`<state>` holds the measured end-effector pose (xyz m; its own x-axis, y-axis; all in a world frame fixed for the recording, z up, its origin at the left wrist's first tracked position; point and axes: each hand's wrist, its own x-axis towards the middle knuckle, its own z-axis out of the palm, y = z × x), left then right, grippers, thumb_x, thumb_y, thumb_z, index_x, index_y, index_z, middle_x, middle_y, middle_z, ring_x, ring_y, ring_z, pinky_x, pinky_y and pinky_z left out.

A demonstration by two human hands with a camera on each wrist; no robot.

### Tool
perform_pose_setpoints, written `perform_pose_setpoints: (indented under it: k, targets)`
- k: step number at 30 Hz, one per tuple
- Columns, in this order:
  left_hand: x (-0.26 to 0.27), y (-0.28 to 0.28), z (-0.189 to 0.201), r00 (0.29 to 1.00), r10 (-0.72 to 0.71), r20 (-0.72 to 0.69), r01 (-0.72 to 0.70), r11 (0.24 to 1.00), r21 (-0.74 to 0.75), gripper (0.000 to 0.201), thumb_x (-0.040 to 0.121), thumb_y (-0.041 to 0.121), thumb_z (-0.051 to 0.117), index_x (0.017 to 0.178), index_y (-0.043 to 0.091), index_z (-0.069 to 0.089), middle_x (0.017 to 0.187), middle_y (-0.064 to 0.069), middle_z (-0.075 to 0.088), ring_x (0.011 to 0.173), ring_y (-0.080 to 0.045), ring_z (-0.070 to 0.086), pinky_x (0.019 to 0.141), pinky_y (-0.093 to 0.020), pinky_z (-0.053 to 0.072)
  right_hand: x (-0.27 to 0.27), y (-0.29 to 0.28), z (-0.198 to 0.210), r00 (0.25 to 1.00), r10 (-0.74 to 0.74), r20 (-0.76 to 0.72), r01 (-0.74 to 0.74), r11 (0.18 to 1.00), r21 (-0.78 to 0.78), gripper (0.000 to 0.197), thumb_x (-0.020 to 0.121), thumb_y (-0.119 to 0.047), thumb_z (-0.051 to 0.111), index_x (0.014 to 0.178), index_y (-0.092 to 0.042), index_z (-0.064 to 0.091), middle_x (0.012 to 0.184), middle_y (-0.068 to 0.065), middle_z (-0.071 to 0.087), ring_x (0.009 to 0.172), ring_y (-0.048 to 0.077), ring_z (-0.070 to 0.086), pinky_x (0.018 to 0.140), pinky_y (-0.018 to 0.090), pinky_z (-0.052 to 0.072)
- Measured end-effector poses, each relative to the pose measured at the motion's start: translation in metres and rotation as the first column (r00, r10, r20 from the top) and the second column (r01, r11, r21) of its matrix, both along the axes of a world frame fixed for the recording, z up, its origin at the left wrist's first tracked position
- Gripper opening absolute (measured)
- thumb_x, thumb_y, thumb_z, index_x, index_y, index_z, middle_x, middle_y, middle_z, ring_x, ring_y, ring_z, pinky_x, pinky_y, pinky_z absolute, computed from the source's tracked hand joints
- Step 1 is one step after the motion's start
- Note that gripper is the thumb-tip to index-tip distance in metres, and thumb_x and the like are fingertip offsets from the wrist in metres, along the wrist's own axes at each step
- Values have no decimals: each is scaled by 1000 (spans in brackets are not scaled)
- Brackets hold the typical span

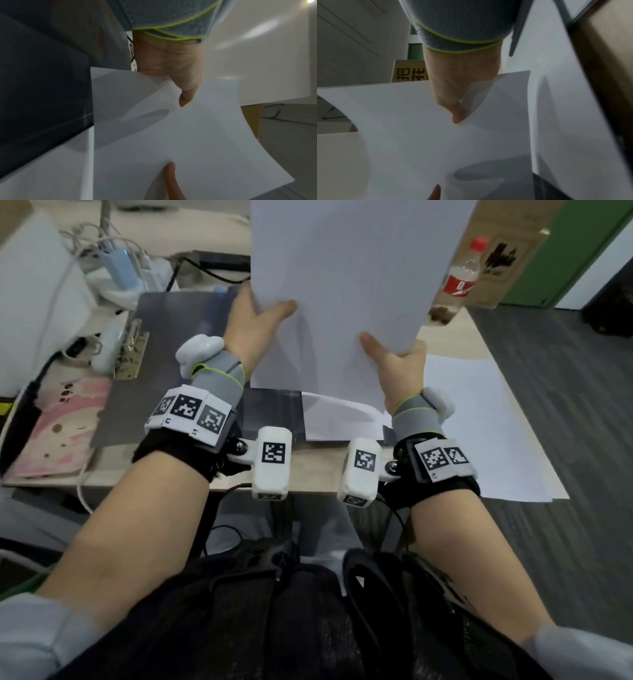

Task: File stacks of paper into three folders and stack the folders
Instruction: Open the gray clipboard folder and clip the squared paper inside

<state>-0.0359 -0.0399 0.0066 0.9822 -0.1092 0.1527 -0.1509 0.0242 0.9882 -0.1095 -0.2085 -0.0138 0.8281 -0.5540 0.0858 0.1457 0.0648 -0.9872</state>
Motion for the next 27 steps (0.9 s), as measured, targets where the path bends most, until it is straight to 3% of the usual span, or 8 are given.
perform_pose_setpoints:
  k: [5,8,11,16,19,23,25,27]
  targets:
    - [13,41,2,995,88,-38,-84,991,107,30,71,29,63,99,21,56,108,2,63,103,-14,61,90,-24,49,19,31,11,993,82,-90,-88,994,-69,16,76,1,73,80,-11,64,82,7,67,67,15,63,69,29,56]
    - [24,77,-15,985,157,-73,-139,969,203,47,84,24,61,125,2,53,114,-5,61,105,-17,59,82,-20,47,31,54,4,963,102,-248,-130,987,-98,21,71,-4,77,71,-12,58,82,6,65,79,22,61,82,38,54]
    - [26,117,-27,937,348,-28,-316,880,355,46,89,20,55,131,1,49,116,-9,59,108,-21,56,91,-23,44,38,73,-6,902,142,-407,-189,979,-76,31,76,-8,76,68,-17,47,83,4,60,86,24,58,88,37,52]
    - [23,174,-41,832,553,-52,-447,723,528,41,86,24,48,124,13,60,131,-13,59,122,-32,53,105,-37,42,45,99,-13,799,206,-565,-294,954,-67,35,83,-16,71,106,-4,49,100,7,57,99,23,49,81,27,37]
    - [23,187,-48,832,531,-161,-353,730,584,38,93,17,42,124,-1,56,129,-23,56,121,-39,52,99,-42,44,50,112,-14,760,204,-617,-333,937,-101,70,84,-23,71,136,5,33,128,16,55,99,22,46,85,26,36]
    - [24,198,-56,847,466,-256,-275,796,540,41,93,13,43,130,-3,50,129,-21,56,98,-26,54,80,-30,45,56,129,-14,744,198,-639,-375,914,-153,68,85,-23,69,135,7,34,131,18,54,98,20,44,91,28,39]
    - [23,200,-57,855,431,-289,-257,835,486,42,91,14,47,129,-4,51,109,-13,56,90,-20,44,65,-24,40,60,131,-16,755,187,-628,-354,923,-150,64,82,-19,72,132,7,39,129,19,55,96,22,48,85,28,40]
    - [21,202,-58,862,413,-295,-253,853,456,36,89,15,50,120,-1,58,99,-7,49,88,-20,43,62,-21,38,62,134,-16,750,175,-638,-353,922,-162,63,82,-21,72,130,6,40,127,17,56,99,24,50,85,28,39]
